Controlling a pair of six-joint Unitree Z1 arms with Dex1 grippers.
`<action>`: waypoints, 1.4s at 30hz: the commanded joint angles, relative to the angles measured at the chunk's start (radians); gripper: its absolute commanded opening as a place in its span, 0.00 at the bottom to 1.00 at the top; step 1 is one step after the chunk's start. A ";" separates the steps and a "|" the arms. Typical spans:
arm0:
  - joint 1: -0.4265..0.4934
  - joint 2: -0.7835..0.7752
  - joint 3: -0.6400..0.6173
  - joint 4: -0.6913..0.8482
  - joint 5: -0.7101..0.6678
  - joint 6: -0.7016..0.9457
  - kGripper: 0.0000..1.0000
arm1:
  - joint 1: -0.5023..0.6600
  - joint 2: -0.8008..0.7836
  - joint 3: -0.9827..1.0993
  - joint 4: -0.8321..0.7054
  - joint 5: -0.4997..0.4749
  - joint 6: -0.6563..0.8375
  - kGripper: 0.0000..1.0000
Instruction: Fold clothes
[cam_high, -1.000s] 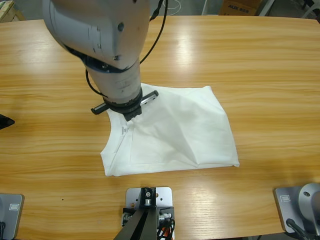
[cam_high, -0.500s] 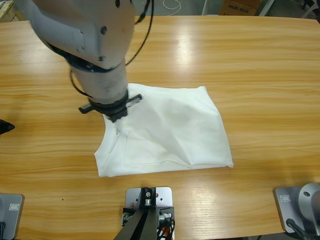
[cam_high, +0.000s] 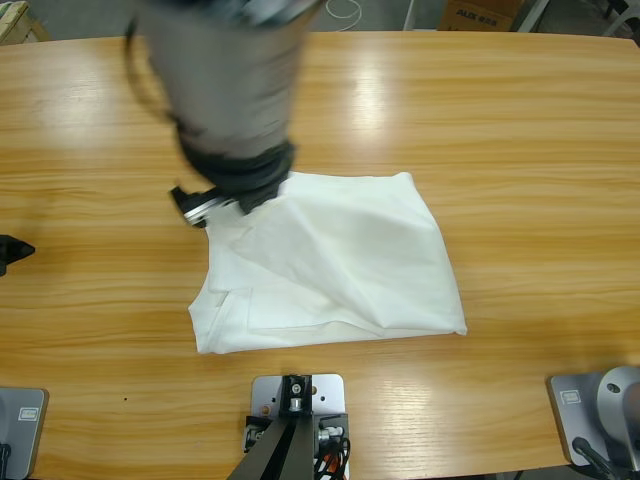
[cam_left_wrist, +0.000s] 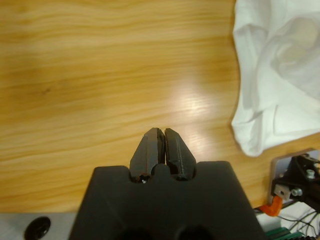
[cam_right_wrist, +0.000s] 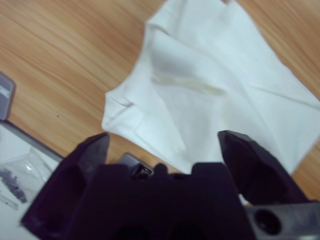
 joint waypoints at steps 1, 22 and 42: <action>-0.011 0.029 0.019 -0.039 -0.006 -0.012 0.00 | -0.089 -0.350 0.634 -0.423 0.138 -0.021 0.82; -0.014 0.036 0.036 -0.050 -0.006 -0.017 0.00 | -0.196 -0.151 0.896 -0.820 0.189 -0.084 0.72; -0.016 0.014 0.049 -0.038 -0.008 -0.017 0.00 | -0.092 -0.158 0.877 -0.941 0.481 0.104 0.72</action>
